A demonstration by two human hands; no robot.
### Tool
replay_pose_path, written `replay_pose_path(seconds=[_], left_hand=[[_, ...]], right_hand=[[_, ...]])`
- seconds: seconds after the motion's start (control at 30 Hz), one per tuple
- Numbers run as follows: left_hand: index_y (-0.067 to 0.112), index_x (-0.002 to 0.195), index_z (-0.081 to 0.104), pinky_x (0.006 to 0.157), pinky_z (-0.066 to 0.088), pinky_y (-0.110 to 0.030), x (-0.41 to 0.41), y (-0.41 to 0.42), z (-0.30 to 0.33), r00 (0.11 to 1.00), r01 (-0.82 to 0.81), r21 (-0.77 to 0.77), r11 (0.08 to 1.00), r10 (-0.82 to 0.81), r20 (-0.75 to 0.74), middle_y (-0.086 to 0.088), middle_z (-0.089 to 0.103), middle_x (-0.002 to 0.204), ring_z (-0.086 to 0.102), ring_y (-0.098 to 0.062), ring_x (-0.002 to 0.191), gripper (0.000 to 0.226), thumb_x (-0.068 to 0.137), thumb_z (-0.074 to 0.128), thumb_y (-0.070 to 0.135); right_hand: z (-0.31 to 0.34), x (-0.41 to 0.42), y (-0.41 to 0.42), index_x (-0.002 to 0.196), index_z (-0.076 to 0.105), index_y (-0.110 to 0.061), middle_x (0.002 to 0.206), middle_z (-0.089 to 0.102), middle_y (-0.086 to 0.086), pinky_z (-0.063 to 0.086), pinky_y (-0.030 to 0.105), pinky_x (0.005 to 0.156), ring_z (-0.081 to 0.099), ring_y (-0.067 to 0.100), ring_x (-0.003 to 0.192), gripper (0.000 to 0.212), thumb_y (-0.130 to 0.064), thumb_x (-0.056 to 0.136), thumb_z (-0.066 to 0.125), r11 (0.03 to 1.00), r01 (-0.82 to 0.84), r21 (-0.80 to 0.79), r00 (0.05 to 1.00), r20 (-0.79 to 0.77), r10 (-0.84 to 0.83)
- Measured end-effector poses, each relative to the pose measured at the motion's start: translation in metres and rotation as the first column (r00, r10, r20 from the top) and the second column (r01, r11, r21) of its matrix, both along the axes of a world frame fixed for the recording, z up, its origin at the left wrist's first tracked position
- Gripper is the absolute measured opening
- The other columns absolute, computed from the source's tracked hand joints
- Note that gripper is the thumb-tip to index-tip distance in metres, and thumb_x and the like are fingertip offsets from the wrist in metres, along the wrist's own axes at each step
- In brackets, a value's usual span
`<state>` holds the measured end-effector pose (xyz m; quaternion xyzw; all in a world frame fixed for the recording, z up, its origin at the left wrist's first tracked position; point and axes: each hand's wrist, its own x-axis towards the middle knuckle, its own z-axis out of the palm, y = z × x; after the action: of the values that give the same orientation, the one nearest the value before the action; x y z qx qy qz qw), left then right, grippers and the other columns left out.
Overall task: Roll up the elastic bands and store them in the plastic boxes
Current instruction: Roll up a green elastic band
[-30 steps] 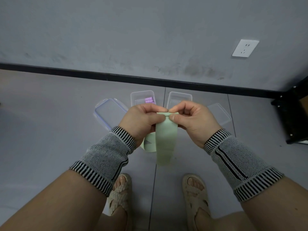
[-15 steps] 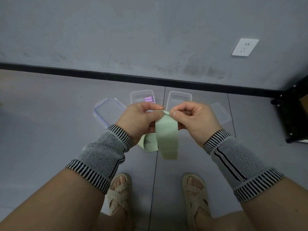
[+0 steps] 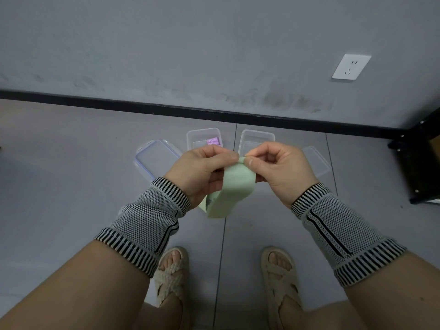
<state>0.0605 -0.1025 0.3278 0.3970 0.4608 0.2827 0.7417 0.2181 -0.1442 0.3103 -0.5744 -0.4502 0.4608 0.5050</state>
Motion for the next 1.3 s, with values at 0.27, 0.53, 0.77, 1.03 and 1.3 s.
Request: replay_pose_path(seconds=[0.27, 0.53, 0.77, 1.03, 1.3], left_hand=[[0.007, 0.076, 0.059, 0.067, 0.053, -0.029, 0.003, 0.0, -0.0029, 0.995, -0.053, 0.113, 0.992, 0.062, -0.073, -0.01, 0.058, 0.068, 0.059, -0.021, 0.066, 0.019, 0.082, 0.06, -0.01], [0.011, 0.074, 0.061, 0.069, 0.051, -0.03, 0.0046, -0.0006, -0.0043, 0.987, -0.026, 0.238, 0.971, 0.062, -0.146, -0.011, 0.057, 0.069, 0.056, -0.023, 0.069, 0.022, 0.081, 0.062, -0.01], [0.009, 0.078, 0.061, 0.072, 0.051, -0.032, 0.0048, -0.0021, -0.0041, 0.989, -0.019, 0.234, 0.972, 0.053, -0.138, -0.022, 0.059, 0.086, 0.057, -0.027, 0.077, 0.019, 0.082, 0.061, -0.01], [0.014, 0.091, 0.064, 0.076, 0.056, -0.033, 0.0007, -0.0009, -0.0015, 0.982, 0.016, 0.19, 0.982, 0.02, -0.189, -0.008, 0.07, 0.083, 0.067, -0.018, 0.075, 0.01, 0.083, 0.068, 0.009], [0.015, 0.085, 0.064, 0.075, 0.053, -0.038, -0.0012, -0.0014, -0.0049, 0.98, 0.003, 0.404, 0.915, 0.077, -0.183, -0.011, 0.067, 0.072, 0.063, -0.024, 0.072, 0.016, 0.083, 0.065, -0.001]], right_hand=[[-0.0014, -0.004, -0.0008, 0.07, 0.07, -0.025, 0.074, 0.058, 0.011, 0.051, 0.049, 0.081, 0.055, 0.028, 0.075, 0.023, -0.002, 0.073, 0.071, 0.999, -0.036, -0.016, 0.997, -0.062, 0.035], [0.0056, 0.0038, -0.0023, 0.074, 0.068, -0.016, 0.065, 0.065, 0.009, 0.056, 0.032, 0.062, 0.06, 0.018, 0.059, 0.012, -0.011, 0.085, 0.067, 0.996, -0.007, -0.086, 1.0, -0.012, 0.006], [0.0054, 0.0038, -0.0027, 0.074, 0.065, -0.013, 0.056, 0.063, 0.005, 0.054, 0.026, 0.052, 0.059, 0.013, 0.049, 0.014, -0.007, 0.086, 0.065, 0.996, -0.04, -0.075, 0.999, 0.034, 0.043], [0.0066, 0.0049, -0.0016, 0.074, 0.066, -0.013, 0.061, 0.064, 0.003, 0.054, 0.022, 0.055, 0.06, 0.01, 0.053, 0.017, 0.002, 0.082, 0.067, 0.999, 0.022, 0.045, 1.0, 0.0, -0.022], [0.0048, 0.003, -0.0011, 0.075, 0.064, -0.013, 0.067, 0.066, 0.002, 0.058, 0.032, 0.065, 0.064, 0.015, 0.064, 0.023, 0.009, 0.08, 0.066, 0.997, 0.027, 0.075, 0.998, -0.064, -0.022]])
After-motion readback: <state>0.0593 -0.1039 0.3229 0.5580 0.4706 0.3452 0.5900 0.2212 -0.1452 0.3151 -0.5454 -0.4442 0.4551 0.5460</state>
